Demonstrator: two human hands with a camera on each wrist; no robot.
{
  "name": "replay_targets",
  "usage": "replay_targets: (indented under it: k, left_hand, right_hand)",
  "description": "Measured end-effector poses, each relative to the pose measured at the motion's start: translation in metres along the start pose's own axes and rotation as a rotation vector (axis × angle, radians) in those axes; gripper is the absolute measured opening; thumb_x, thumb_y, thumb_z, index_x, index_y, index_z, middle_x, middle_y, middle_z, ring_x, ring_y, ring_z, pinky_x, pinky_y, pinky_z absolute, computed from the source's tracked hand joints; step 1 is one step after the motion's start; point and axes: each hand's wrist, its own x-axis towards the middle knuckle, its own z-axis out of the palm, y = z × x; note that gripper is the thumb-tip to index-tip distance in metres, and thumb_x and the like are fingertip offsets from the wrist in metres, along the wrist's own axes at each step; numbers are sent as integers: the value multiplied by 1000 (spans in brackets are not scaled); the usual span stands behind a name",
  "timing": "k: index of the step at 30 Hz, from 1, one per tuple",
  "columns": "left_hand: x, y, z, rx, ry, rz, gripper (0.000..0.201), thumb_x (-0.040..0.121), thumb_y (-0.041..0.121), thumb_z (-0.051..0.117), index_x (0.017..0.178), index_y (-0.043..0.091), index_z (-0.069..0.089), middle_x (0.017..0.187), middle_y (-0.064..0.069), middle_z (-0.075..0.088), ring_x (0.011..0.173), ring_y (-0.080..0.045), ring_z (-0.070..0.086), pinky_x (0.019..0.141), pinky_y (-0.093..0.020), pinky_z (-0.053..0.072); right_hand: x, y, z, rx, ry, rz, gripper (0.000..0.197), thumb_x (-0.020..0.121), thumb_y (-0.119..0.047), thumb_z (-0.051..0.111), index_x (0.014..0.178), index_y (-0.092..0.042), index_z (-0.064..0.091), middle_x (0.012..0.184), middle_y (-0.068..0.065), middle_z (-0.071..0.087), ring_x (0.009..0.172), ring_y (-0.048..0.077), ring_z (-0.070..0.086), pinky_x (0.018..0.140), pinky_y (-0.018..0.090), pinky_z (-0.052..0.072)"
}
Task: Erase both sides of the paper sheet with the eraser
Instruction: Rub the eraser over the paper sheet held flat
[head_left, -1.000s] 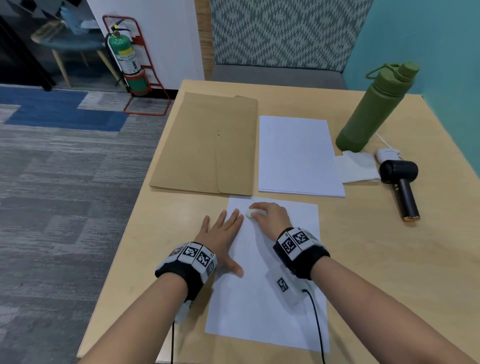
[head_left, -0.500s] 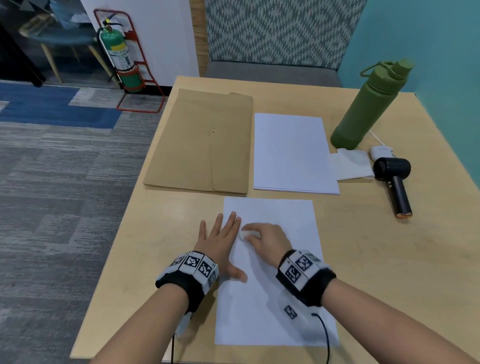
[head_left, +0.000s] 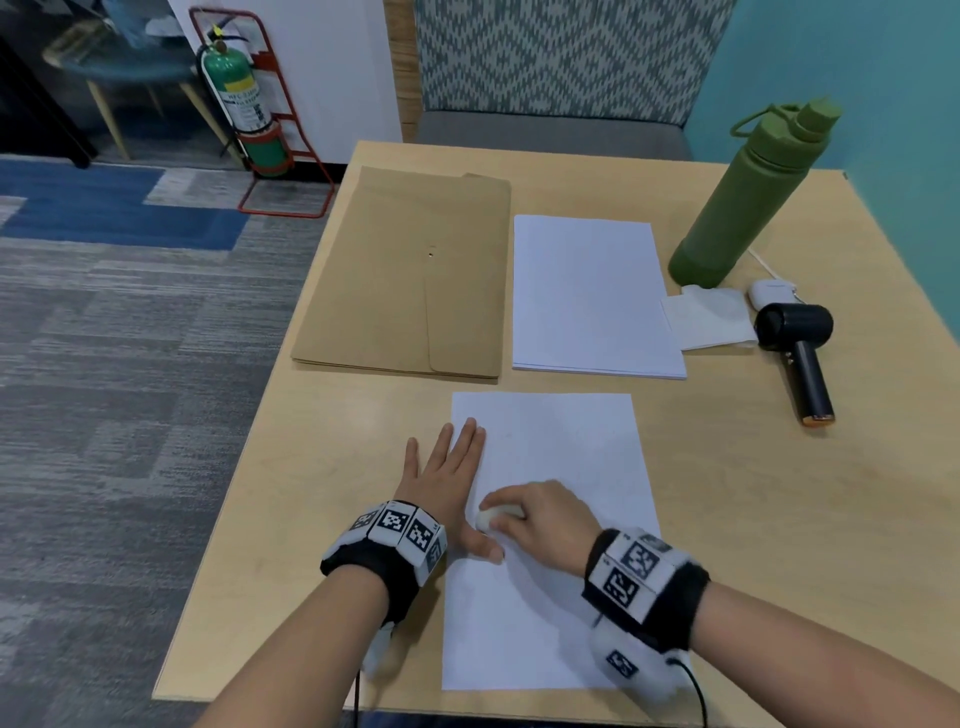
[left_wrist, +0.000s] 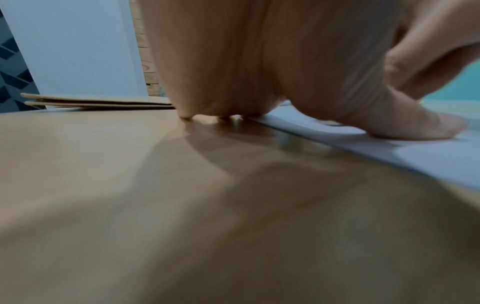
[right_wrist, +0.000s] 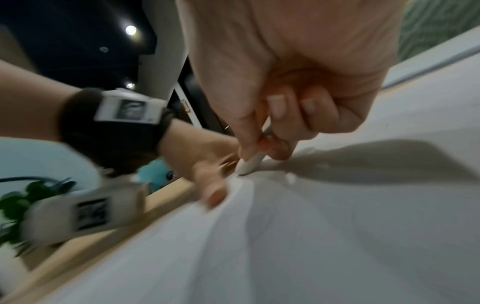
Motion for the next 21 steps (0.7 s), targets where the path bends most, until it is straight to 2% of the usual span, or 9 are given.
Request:
replay_targets:
  k: [2, 5, 6, 11, 13, 17, 19, 21]
  left_hand:
    - [0, 0, 0, 4, -4, -3, 137, 62, 71, 65, 143, 15, -30, 151, 2, -35, 140, -21, -30, 109, -54, -18]
    - [-1, 1, -1, 15, -9, -8, 136, 62, 72, 65, 143, 15, -30, 151, 2, -35, 140, -21, -29, 110, -54, -16]
    - [-1, 1, -1, 18, -10, -9, 136, 63, 72, 65, 143, 15, -30, 151, 2, -35, 140, -21, -29, 110, -54, -16]
    - [-2, 4, -2, 9, -13, -20, 136, 63, 70, 67, 143, 15, -30, 151, 2, -35, 140, -22, -29, 109, -54, -18]
    - [-1, 4, -2, 6, -22, -22, 136, 64, 69, 67, 142, 15, -30, 151, 2, -36, 140, -22, -29, 109, -55, -17]
    - [0, 4, -3, 22, -31, -32, 135, 65, 67, 67, 142, 15, -32, 150, 2, -36, 140, -22, -29, 111, -56, -15]
    - [0, 4, -3, 15, -37, -31, 136, 65, 68, 67, 141, 15, -32, 150, 2, -37, 140, -22, -30, 111, -56, -16]
    - [1, 4, -3, 9, -43, -28, 137, 64, 69, 67, 141, 15, -32, 149, 3, -38, 140, -22, -30, 110, -56, -17]
  right_hand:
    - [16, 1, -13, 1, 58, 29, 26, 87, -31, 54, 110, -30, 64, 121, -2, 65, 114, 18, 57, 97, 30, 44]
    - [29, 0, -23, 86, 253, 100, 26, 88, -30, 52, 112, -27, 63, 122, 0, 64, 115, 20, 56, 96, 30, 43]
    - [24, -1, -19, 93, 255, 99, 27, 89, -29, 51, 113, -26, 62, 121, 0, 64, 115, 20, 56, 96, 30, 43]
    - [-12, 3, 6, 14, 12, 27, 28, 87, -28, 51, 112, -28, 63, 121, -2, 64, 114, 16, 57, 97, 29, 44]
    - [2, 2, -6, 1, 38, 38, 27, 87, -30, 53, 111, -29, 64, 123, -4, 64, 115, 16, 55, 96, 28, 42]
    - [17, -1, -16, 78, 252, 107, 27, 89, -30, 52, 113, -27, 63, 123, -1, 63, 116, 19, 55, 96, 30, 43]
    - [1, 0, -3, 76, 213, 84, 28, 90, -30, 51, 115, -27, 62, 122, -2, 64, 116, 18, 56, 96, 30, 44]
    - [-16, 0, 8, 43, 112, 47, 28, 90, -30, 50, 115, -28, 61, 121, -3, 65, 114, 16, 57, 94, 28, 44]
